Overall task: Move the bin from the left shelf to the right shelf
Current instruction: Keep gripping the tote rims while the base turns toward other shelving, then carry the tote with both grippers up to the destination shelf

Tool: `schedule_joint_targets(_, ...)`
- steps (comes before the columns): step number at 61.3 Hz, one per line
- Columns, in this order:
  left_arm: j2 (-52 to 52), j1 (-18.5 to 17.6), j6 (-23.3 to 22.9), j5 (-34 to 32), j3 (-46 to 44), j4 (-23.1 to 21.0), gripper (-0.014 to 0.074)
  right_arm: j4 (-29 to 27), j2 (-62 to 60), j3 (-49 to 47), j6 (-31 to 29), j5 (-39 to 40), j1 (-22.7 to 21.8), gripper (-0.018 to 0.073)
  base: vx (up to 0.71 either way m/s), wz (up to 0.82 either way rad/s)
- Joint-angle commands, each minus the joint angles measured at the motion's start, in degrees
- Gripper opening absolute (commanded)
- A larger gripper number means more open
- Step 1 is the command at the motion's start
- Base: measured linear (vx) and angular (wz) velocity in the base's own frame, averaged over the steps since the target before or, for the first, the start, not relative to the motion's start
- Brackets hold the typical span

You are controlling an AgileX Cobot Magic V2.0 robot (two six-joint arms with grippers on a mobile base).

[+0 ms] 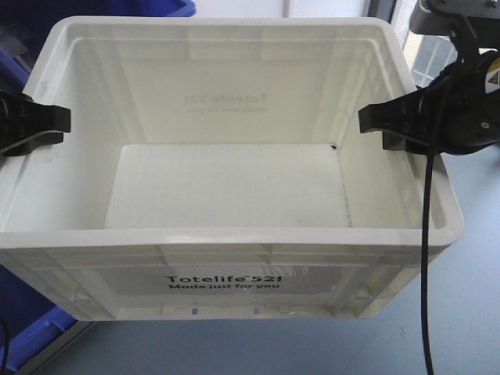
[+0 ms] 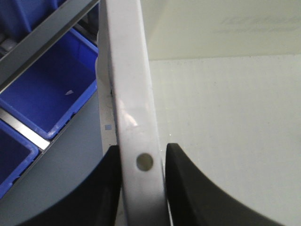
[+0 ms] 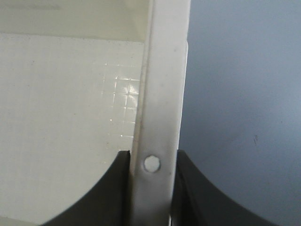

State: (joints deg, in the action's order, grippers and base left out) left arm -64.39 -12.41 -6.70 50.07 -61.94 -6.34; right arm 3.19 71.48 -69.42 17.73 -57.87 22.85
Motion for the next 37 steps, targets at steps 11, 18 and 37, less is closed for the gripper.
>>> schedule_joint_targets(11, 2.3, 0.0, 1.8, -5.7, -2.5, 0.0, 0.0109, 4.1, -2.1, -2.2, -1.9, 5.6, -0.6, 0.0001, 0.07, 0.52)
schedule_joint_targets(18, 2.3, 0.0, 1.8, -5.7, -2.5, 0.0, 0.0109, 4.1, -2.1, -2.2, -1.9, 5.6, -0.6, 0.0001, 0.05, 0.57)
schedule_joint_targets(37, 2.3, 0.0, 1.8, -5.7, -2.5, 0.0, 0.0109, 4.1, -2.1, -2.2, -1.9, 5.6, -0.6, 0.0001, 0.03, 0.60)
